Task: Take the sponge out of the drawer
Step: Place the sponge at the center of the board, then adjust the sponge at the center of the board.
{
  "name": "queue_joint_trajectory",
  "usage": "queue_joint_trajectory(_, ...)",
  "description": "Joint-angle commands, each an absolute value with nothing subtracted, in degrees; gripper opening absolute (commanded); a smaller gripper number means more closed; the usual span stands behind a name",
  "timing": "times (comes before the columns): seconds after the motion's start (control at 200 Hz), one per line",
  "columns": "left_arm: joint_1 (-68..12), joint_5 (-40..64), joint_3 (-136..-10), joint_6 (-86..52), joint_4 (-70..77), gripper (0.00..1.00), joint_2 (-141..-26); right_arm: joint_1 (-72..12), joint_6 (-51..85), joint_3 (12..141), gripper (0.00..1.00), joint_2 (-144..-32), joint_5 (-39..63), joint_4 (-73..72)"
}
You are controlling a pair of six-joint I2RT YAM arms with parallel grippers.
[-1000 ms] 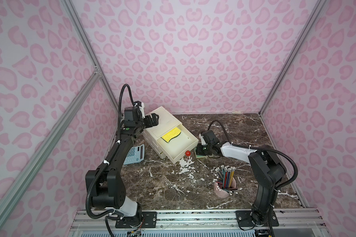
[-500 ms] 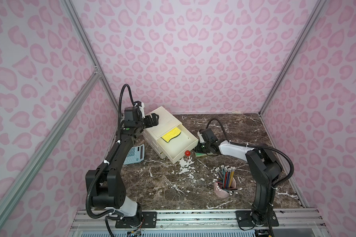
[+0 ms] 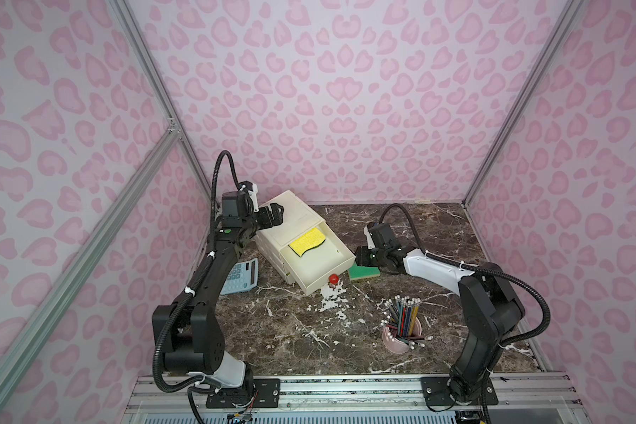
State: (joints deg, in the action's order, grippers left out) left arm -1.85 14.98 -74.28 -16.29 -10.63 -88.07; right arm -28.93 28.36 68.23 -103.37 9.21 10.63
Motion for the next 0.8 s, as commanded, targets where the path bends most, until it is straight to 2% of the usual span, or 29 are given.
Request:
queue_joint_trajectory(0.0,-1.8,14.4,-74.2,-16.6,-16.1,0.98,-88.3,-27.4,25.4,68.3,0.53,-103.3,7.9,9.9)
queue_joint_trajectory(0.195,-1.8,14.2,-74.2,-16.5,-16.1,0.98,-88.5,-25.6,20.3,76.5,0.54,-110.1,0.3,15.8)
queue_joint_trajectory(0.385,-1.8,14.0,-74.3,-16.4,-16.3,0.98,-88.8,-25.2,17.7,83.3,0.53,-116.6,-2.5,19.1)
queue_joint_trajectory(0.795,-1.8,14.3,-74.4,-16.6,-16.2,0.98,-89.4,-24.8,16.3,81.8,0.46,-119.9,-1.7,19.5)
